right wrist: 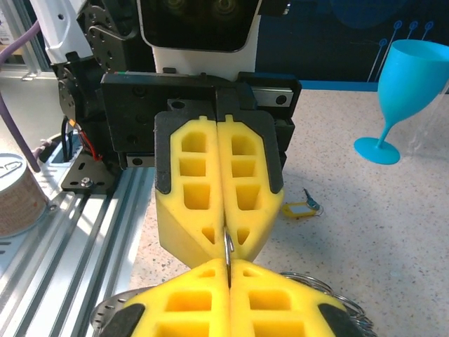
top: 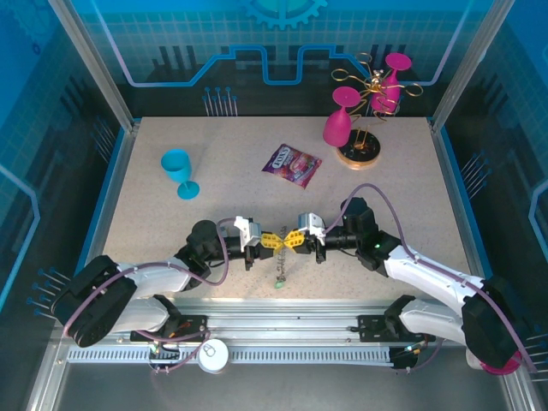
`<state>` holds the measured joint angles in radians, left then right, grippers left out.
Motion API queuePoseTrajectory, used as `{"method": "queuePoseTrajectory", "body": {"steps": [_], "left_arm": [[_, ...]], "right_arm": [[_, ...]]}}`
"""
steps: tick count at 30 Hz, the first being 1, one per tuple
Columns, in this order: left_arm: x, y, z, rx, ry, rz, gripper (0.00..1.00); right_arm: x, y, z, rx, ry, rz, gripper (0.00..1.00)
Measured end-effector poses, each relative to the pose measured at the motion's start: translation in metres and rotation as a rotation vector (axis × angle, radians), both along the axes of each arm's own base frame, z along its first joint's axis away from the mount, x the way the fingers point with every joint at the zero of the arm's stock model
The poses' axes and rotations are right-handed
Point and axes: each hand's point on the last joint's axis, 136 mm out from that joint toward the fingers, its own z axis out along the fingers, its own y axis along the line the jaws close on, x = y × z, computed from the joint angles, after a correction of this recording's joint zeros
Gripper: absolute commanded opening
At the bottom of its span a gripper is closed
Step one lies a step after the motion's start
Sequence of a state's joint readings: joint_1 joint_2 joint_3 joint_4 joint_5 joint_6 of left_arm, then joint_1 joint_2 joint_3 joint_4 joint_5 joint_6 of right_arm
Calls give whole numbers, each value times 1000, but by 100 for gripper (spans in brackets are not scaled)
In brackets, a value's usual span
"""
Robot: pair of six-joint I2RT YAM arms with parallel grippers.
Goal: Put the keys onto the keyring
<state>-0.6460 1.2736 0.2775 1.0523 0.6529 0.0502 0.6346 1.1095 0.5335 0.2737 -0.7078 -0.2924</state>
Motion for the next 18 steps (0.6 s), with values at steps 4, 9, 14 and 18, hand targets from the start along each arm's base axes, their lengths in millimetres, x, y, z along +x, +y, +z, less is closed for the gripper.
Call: {"method": "queuePoseTrajectory", "body": {"steps": [4,9,14,18], "left_arm": [[0,0,-1,1,2,2,20],[1,4,-2,29,-1,28,20],[1,8,-1,90,-28,49,19],[1,11,-5,131,-35,58,19]], "right_arm": [[-1,1,-1,-11,10,15,0],[2,-1,1,-78,17,7,0],[5,2,6,-173,15,7,0],[4,6,2,-255,23,19,0]]}}
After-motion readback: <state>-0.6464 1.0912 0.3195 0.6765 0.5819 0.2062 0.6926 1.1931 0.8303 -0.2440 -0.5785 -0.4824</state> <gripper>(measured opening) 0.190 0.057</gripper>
